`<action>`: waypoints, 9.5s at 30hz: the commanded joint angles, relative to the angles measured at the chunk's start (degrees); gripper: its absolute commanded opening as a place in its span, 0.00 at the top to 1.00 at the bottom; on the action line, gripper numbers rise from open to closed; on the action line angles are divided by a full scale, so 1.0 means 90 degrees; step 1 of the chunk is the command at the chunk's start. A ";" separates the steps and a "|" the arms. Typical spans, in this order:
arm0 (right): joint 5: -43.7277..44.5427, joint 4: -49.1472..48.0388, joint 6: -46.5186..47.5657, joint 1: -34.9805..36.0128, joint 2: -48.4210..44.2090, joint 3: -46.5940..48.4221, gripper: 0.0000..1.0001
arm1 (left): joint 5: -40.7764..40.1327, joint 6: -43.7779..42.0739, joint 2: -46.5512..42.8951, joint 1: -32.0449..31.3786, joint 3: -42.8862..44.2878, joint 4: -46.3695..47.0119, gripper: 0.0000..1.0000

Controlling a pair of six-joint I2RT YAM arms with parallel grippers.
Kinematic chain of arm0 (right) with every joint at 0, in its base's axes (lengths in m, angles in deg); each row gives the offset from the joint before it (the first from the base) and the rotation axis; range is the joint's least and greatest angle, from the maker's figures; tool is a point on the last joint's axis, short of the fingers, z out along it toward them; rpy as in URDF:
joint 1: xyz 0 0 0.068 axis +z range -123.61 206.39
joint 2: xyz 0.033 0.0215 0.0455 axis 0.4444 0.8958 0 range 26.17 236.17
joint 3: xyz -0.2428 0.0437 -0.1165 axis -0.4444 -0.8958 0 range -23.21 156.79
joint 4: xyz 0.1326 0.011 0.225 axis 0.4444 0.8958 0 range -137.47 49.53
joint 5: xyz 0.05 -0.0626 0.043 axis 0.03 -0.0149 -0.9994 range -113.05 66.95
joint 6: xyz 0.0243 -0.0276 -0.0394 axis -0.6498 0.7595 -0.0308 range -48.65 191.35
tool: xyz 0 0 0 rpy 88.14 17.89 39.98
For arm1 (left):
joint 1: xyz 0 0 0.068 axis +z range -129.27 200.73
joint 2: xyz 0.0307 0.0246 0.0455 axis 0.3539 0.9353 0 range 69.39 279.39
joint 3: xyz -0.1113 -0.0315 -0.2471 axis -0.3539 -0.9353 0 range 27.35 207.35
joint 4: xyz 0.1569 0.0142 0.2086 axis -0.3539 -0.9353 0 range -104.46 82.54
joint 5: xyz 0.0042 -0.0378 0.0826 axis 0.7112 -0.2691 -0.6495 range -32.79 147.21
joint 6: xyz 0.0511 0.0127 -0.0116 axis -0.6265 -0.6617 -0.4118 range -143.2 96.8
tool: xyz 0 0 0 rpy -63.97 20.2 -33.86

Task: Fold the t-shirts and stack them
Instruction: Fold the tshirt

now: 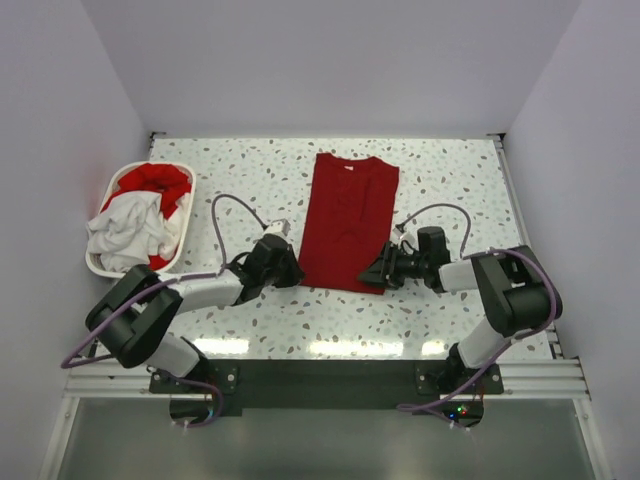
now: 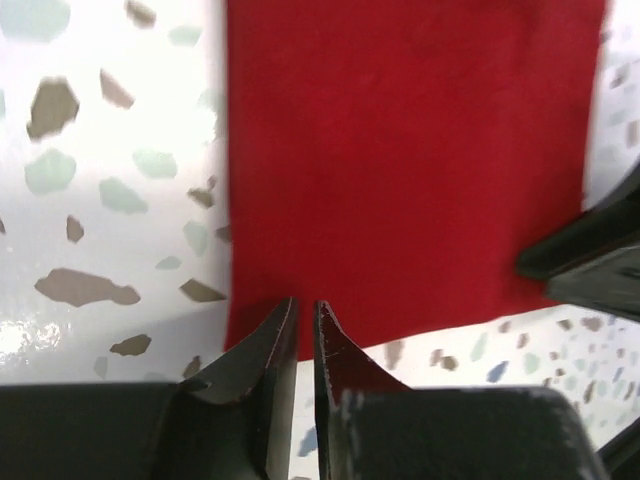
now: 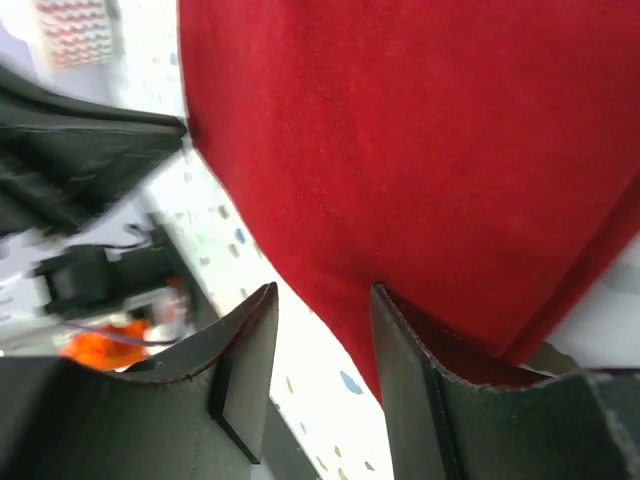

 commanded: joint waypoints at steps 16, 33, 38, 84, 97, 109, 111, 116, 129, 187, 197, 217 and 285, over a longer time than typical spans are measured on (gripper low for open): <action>-0.0376 -0.0003 0.0162 -0.0771 -0.0717 0.0236 0.53 | 0.0294 0.0380 -0.0700 0.0380 -0.0204 0.0177 0.82; 0.0221 -0.1212 -0.0413 -0.1561 0.1940 0.1908 0.54 | 0.1036 -0.0216 0.3031 0.1103 0.3050 0.0871 0.80; -0.0355 -0.1273 -0.0581 -0.1572 0.1102 0.1557 0.49 | 0.0890 -0.0245 0.2135 0.1123 0.2553 0.0764 0.75; 0.4556 0.5154 0.1421 0.0332 -0.2134 0.1390 0.39 | -0.1112 -0.0558 -0.0202 -0.0615 0.1282 -0.2547 0.54; 0.4780 0.4841 0.1187 0.0928 -0.1332 0.1293 0.47 | -0.1034 -0.0626 0.0179 -0.0742 0.1556 -0.2527 0.55; 0.5064 0.4744 0.1284 0.1123 -0.0834 0.1126 0.77 | -0.1073 -0.0607 0.0432 -0.0918 0.1605 -0.2566 0.52; 0.5044 0.4744 0.1275 0.1221 -0.0805 0.1117 0.85 | -0.1102 -0.0597 0.0501 -0.0957 0.1663 -0.2596 0.51; 0.5015 0.4714 0.1275 0.1358 -0.0843 0.1087 1.00 | -0.1122 -0.0587 0.0657 -0.0996 0.1800 -0.2635 0.48; 0.5025 0.4607 0.1294 0.1417 -0.0902 0.0980 1.00 | -0.1493 -0.0558 0.1457 -0.1016 0.1966 -0.2615 0.50; 0.3668 0.7450 0.2934 0.1095 0.1030 0.6966 1.00 | -0.0311 -0.1476 0.0119 0.0966 0.3001 -0.3759 0.98; 0.3560 0.6259 0.2984 0.0899 0.2262 0.6967 0.97 | -0.0624 -0.1232 0.1223 0.1250 0.2865 -0.2870 0.91; 0.1453 0.2919 0.1891 0.0880 -0.0141 0.3793 0.53 | -0.0322 -0.1407 -0.0847 0.0371 0.1156 -0.1259 0.45; 0.2456 0.3523 0.2046 -0.0498 -0.0944 0.1955 0.40 | -0.1638 -0.2246 -0.2428 0.1797 0.1839 -0.2723 0.28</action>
